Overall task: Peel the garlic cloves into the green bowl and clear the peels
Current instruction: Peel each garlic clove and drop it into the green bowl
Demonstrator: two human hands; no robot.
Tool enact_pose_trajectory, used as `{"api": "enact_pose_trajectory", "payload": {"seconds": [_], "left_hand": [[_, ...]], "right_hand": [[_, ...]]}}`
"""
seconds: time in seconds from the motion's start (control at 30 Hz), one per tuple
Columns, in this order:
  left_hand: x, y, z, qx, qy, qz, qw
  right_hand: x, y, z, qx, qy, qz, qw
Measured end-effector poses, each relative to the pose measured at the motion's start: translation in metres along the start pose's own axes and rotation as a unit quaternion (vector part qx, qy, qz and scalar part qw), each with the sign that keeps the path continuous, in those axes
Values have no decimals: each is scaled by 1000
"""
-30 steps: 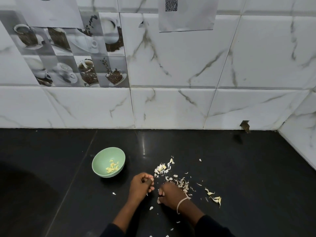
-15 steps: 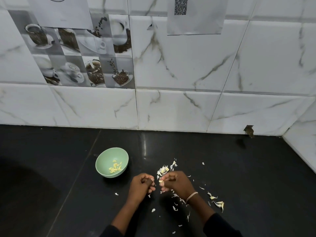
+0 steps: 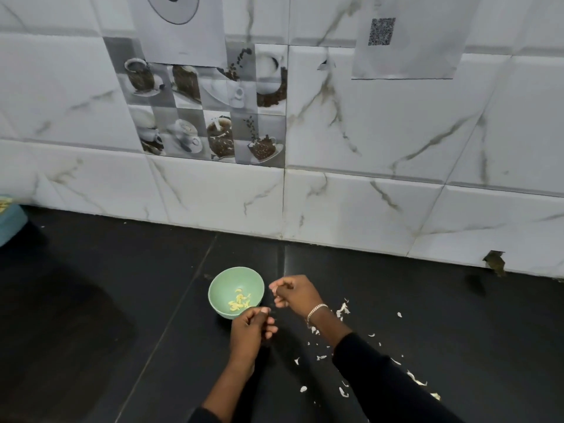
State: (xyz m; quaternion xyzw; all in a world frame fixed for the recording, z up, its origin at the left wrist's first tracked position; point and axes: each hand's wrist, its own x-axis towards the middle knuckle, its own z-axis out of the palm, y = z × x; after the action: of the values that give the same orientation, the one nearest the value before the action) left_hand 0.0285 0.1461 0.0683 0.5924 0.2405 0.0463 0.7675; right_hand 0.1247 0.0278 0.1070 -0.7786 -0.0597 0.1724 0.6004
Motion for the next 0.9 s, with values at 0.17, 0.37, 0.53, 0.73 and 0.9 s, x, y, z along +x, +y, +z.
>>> {"api": "enact_pose_trajectory", "payload": {"seconds": [0.17, 0.37, 0.53, 0.73, 0.9], "left_hand": [[5, 11, -28, -1, 43, 14, 999], [14, 14, -56, -9, 76, 1, 997], [15, 13, -65, -10, 93, -1, 996], [15, 16, -48, -9, 75, 2, 997], [7, 17, -11, 4, 18, 9, 1000]], "right_hand": [[30, -14, 48, -99, -14, 14, 995], [55, -15, 76, -121, 5, 48, 991], [55, -21, 74, -141, 6, 41, 989], [41, -32, 50, -10, -9, 65, 998], [-4, -37, -6, 13, 0, 1, 1000]]}}
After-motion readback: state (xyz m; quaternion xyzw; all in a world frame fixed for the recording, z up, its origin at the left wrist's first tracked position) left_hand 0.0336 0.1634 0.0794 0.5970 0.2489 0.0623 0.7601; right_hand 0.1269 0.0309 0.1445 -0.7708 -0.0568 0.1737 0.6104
